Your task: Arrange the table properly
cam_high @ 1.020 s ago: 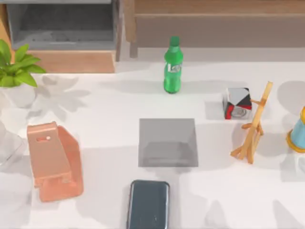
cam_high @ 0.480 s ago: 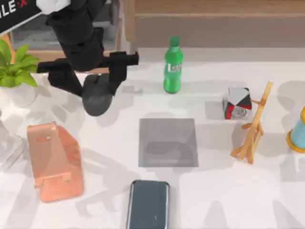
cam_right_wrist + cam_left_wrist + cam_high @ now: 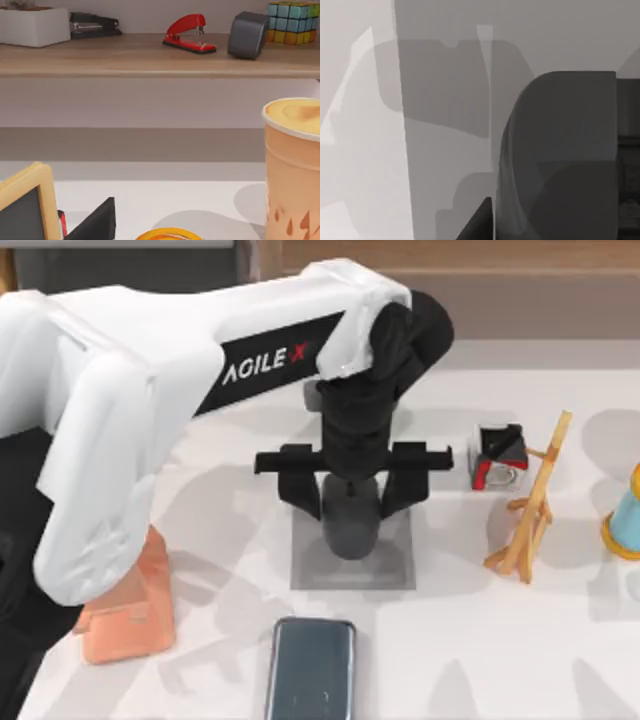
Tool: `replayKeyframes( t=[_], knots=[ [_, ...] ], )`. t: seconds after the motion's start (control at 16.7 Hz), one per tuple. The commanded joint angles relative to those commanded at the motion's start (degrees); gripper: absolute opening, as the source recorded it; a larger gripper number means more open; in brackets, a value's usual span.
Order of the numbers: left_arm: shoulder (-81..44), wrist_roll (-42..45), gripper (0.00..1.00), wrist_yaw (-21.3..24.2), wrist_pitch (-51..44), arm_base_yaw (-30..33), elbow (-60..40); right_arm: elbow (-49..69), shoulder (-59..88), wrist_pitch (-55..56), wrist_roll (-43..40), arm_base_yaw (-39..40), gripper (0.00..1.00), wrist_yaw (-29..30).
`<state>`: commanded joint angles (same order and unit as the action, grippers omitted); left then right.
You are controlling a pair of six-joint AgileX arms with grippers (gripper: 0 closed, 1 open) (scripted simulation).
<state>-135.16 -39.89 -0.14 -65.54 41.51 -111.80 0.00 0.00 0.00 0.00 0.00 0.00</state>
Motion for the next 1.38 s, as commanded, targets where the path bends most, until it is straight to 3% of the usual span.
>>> replayKeyframes(
  t=[0.84,1.38],
  knots=[
    [-0.6,-0.2,0.0,-0.1,2.1,0.2,1.4,0.0,0.0,0.0,0.0,0.0,1.0,0.0],
    [-0.6,-0.2,0.68,-0.1,2.1,0.2,1.4,0.0,0.0,0.0,0.0,0.0,1.0,0.0]
  ],
)
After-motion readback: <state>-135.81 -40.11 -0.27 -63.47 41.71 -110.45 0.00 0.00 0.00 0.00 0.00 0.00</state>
